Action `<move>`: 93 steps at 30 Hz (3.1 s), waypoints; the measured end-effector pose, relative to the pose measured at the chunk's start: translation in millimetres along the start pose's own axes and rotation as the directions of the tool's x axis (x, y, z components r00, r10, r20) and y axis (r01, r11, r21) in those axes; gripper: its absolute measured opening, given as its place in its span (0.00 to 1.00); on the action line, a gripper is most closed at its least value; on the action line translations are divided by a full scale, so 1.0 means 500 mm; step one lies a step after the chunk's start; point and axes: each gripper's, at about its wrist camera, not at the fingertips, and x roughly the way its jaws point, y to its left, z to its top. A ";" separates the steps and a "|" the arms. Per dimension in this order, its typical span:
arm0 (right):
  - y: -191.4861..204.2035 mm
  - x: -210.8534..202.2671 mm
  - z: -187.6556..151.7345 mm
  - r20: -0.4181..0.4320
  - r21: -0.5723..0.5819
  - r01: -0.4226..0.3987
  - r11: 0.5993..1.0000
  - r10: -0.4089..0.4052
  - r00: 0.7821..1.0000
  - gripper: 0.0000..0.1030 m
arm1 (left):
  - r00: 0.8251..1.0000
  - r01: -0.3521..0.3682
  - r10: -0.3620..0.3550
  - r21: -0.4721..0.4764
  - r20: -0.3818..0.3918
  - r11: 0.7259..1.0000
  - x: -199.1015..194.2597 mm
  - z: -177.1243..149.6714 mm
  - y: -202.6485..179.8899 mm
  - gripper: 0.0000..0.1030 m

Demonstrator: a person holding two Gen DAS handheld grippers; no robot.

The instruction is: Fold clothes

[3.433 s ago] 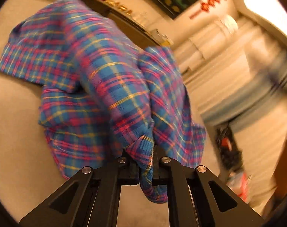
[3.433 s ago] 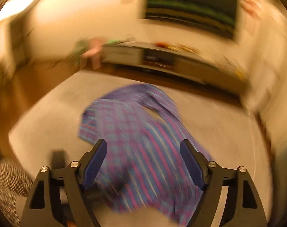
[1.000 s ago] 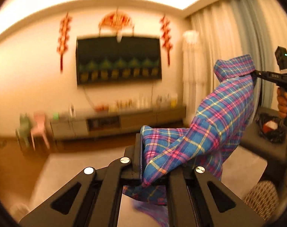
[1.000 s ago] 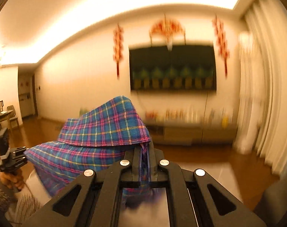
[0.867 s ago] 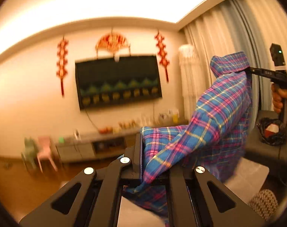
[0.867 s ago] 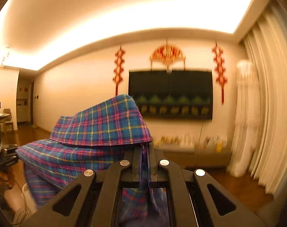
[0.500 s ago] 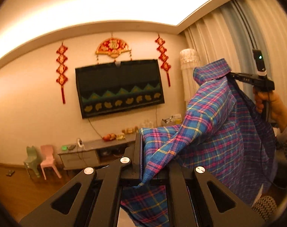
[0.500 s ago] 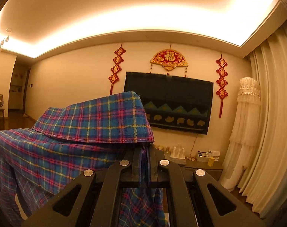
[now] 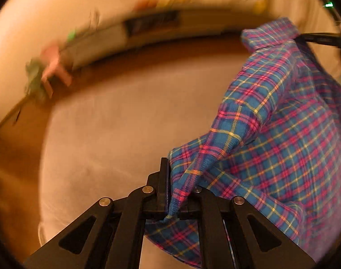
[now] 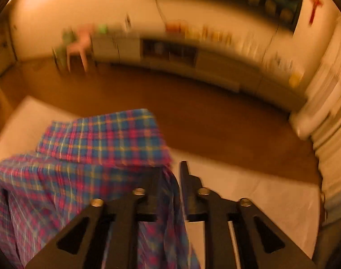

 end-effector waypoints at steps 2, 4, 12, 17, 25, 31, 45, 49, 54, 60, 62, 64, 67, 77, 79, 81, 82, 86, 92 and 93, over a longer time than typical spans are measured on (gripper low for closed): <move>0.002 0.117 -0.047 -0.104 0.014 0.009 1.000 -0.008 0.995 0.34 | 1.000 0.017 -0.016 -0.036 0.023 0.999 0.023 -0.022 0.018 0.07; -0.017 0.126 -0.092 -0.097 0.041 -0.031 0.999 0.034 0.995 0.39 | 0.998 0.038 -0.035 -0.057 0.058 0.998 0.010 -0.040 0.035 0.11; -0.056 -0.016 -0.315 -0.107 -0.033 -0.074 0.997 0.070 0.992 0.48 | 0.984 0.136 -0.121 -0.115 0.133 0.984 -0.084 -0.091 0.042 0.38; -0.079 -0.007 -0.462 -0.183 -0.002 0.013 1.000 -0.014 0.983 0.48 | 0.978 0.199 -0.184 -0.174 0.100 0.964 -0.086 -0.139 0.031 0.43; -0.176 0.036 -0.480 -0.201 0.009 0.120 0.993 -0.116 0.973 0.00 | 0.994 0.017 0.006 -0.217 0.106 0.976 -0.048 -0.106 0.088 0.07; -0.363 0.082 -0.498 -0.269 0.070 0.433 0.899 -0.401 0.876 0.00 | 0.991 -0.088 0.119 -0.384 0.057 0.919 -0.031 -0.053 0.220 0.23; -0.152 -0.087 -0.400 -0.022 0.115 -0.017 0.993 0.019 1.000 0.46 | 0.962 0.266 -0.271 -0.304 0.026 0.915 -0.135 -0.375 -0.009 0.61; -0.001 -0.116 -0.407 -0.020 0.003 -0.215 0.977 0.215 0.976 0.55 | 0.975 0.210 -0.220 -0.266 -0.009 0.941 -0.136 -0.419 -0.058 0.64; 0.130 -0.114 -0.493 -0.098 -0.137 -0.281 0.950 0.269 0.958 0.61 | 0.988 0.154 -0.147 -0.243 0.047 0.958 -0.140 -0.441 -0.068 0.16; 0.104 -0.049 -0.569 -0.218 -0.121 -0.221 0.968 0.191 0.957 0.36 | 0.996 0.053 -0.028 -0.330 0.080 0.943 -0.164 -0.445 0.046 0.04; 0.068 -0.032 -0.576 -0.230 -0.101 -0.181 0.978 0.154 0.961 0.35 | 0.995 -0.040 0.072 -0.389 0.068 0.920 -0.174 -0.443 0.118 0.04; 0.032 -0.020 -0.579 -0.237 -0.077 -0.142 0.987 0.120 0.964 0.35 | 0.988 -0.111 0.148 -0.471 0.042 0.875 -0.190 -0.452 0.200 0.03; -0.015 -0.013 -0.576 -0.239 -0.038 -0.088 0.995 0.077 0.968 0.35 | 0.993 0.111 -0.075 -0.530 0.090 0.841 -0.216 -0.465 0.221 0.26; -0.017 -0.003 -0.570 -0.220 -0.054 -0.060 0.997 0.047 0.974 0.38 | 0.979 0.199 -0.202 -0.431 0.040 0.880 -0.125 -0.435 0.014 0.71; -0.014 0.007 -0.564 -0.221 -0.046 -0.070 0.997 0.058 0.974 0.39 | 0.982 0.187 -0.181 -0.396 0.052 0.899 -0.116 -0.423 0.000 0.45; -0.002 -0.002 -0.569 -0.225 -0.021 -0.056 0.998 0.050 0.973 0.39 | 0.986 0.163 -0.160 -0.377 0.039 0.912 -0.110 -0.418 -0.002 0.08; -0.009 -0.006 -0.572 -0.226 -0.018 -0.055 0.998 0.049 0.973 0.39 | 0.987 0.161 -0.157 -0.366 0.042 0.916 -0.113 -0.413 0.002 0.07; -0.036 -0.007 -0.575 -0.232 -0.015 -0.059 0.998 0.054 0.971 0.39 | 0.992 0.125 -0.106 -0.356 0.072 0.926 -0.155 -0.398 0.069 0.05; -0.103 -0.010 -0.581 -0.247 -0.007 -0.064 0.998 0.061 0.967 0.44 | 0.993 0.008 0.055 -0.540 0.101 0.842 -0.216 -0.388 0.286 0.04; -0.120 -0.007 -0.581 -0.250 -0.009 -0.055 0.998 0.051 0.967 0.45 | 0.990 -0.062 0.122 -0.552 0.073 0.831 -0.218 -0.387 0.316 0.05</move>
